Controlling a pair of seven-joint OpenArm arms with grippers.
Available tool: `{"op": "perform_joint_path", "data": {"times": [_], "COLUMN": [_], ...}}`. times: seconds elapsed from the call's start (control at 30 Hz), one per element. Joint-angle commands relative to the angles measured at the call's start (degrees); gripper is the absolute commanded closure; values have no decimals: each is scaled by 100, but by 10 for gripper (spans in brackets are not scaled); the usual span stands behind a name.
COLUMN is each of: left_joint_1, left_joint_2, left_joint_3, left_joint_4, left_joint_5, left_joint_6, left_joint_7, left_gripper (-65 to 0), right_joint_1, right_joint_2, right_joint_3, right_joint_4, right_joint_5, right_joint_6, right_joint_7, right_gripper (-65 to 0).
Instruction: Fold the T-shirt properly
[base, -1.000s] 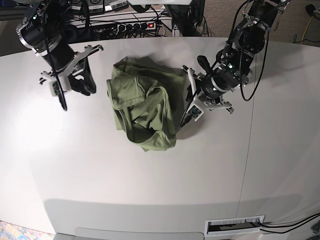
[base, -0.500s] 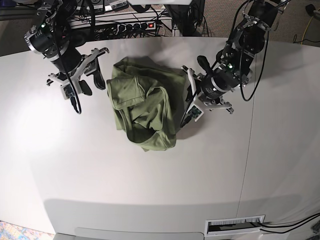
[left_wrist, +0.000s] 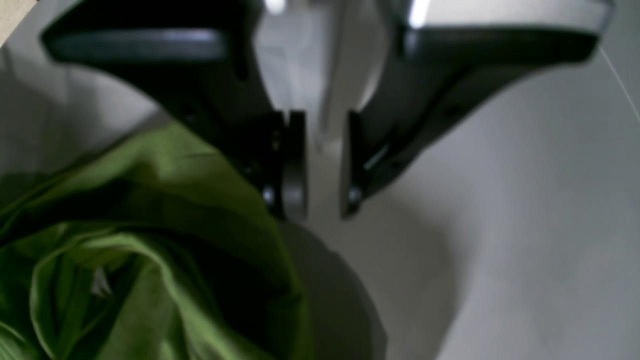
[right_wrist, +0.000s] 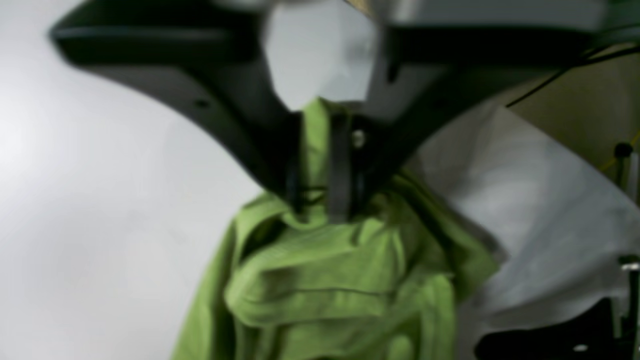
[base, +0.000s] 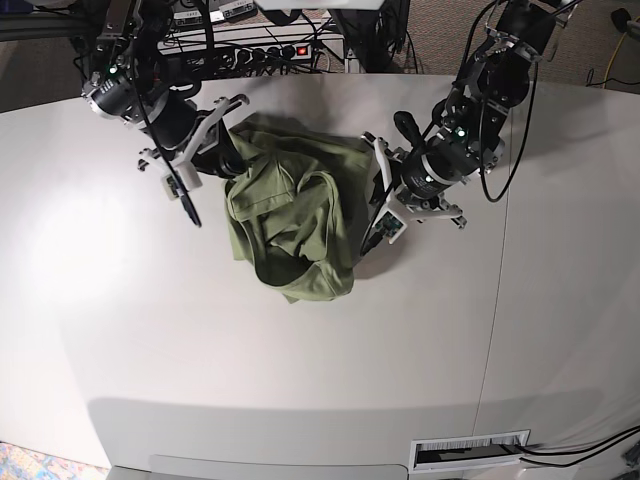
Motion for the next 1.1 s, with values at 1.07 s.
{"op": "perform_joint_path", "data": {"times": [1.07], "left_joint_1": [-76], "left_joint_2": [-2], "left_joint_3": [-26], "left_joint_4": [76], "left_joint_5": [111], "left_joint_6": [-2], "left_joint_7": [-173], "left_gripper": [-134], "right_joint_1": [-205], "right_joint_2": [0], "right_joint_3": [-415], "right_joint_4": [1147], "right_joint_5": [503], "right_joint_6": [8], "right_joint_7": [-511], "right_gripper": [-241]}}
